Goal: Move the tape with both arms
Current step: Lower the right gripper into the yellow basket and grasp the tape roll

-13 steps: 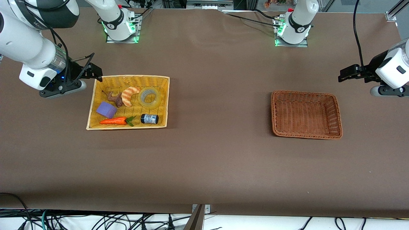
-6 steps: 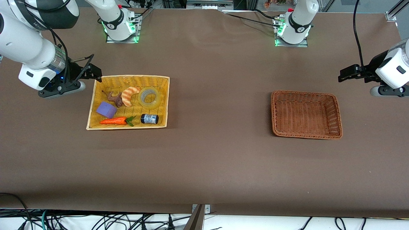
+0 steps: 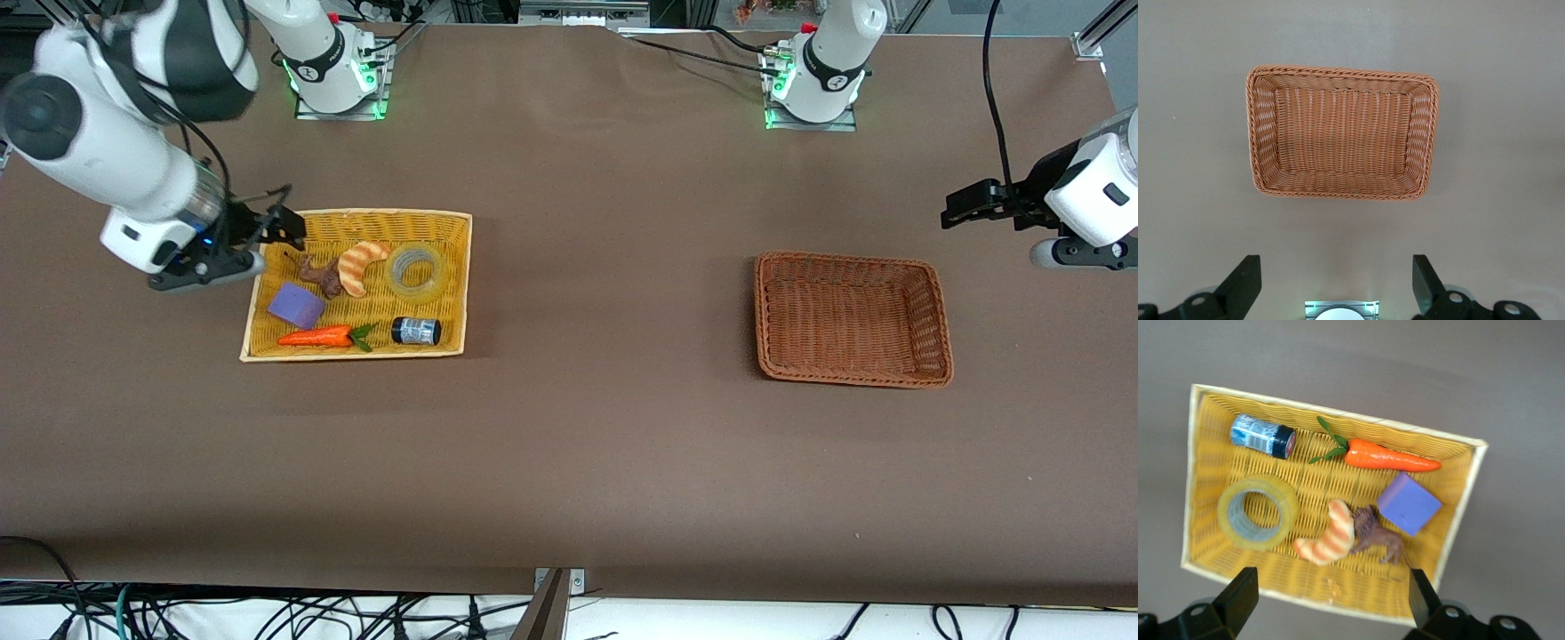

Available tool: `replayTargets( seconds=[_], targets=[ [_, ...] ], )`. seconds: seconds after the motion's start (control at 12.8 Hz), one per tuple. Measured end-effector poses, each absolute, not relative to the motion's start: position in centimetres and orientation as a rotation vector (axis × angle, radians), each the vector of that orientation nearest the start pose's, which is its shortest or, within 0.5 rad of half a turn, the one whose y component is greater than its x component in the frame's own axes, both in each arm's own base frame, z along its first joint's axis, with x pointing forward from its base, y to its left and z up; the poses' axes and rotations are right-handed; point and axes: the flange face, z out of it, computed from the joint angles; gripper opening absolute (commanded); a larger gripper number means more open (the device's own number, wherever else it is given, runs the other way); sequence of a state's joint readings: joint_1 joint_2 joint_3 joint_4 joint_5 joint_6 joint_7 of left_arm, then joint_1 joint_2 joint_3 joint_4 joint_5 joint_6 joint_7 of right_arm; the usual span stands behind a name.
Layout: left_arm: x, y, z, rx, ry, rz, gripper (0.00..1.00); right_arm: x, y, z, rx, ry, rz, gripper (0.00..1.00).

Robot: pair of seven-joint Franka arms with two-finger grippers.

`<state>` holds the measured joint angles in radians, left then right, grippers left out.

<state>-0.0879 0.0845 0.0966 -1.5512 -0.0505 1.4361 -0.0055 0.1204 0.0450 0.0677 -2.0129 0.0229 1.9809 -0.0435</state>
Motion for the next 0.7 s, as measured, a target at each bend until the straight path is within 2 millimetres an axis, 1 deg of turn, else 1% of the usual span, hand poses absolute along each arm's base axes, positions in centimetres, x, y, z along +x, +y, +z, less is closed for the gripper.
replayTargets(
  seconds=[0.16, 0.47, 0.54, 0.62, 0.7],
  targets=[
    [56.2, -0.3, 57.6, -3.168, -0.020, 0.316, 1.00, 53.5, 12.8, 37.8, -3.107, -0.305, 0.114, 0.99],
    [56.3, -0.3, 57.6, -3.168, -0.020, 0.316, 1.00, 50.7, 18.9, 29.8, -3.095, -0.260, 0.061, 0.99],
    [56.3, -0.3, 57.6, -3.168, -0.020, 0.316, 1.00, 49.9, 19.9, 28.0, -3.091, -0.258, 0.060, 0.99],
    [56.3, -0.3, 57.6, -3.168, -0.020, 0.316, 1.00, 49.4, 20.4, 26.5, -3.089, -0.263, 0.071, 0.99],
    [56.3, -0.3, 57.6, -3.168, -0.020, 0.316, 1.00, 49.0, 20.5, 25.3, -3.089, -0.266, 0.087, 0.99]
  ],
)
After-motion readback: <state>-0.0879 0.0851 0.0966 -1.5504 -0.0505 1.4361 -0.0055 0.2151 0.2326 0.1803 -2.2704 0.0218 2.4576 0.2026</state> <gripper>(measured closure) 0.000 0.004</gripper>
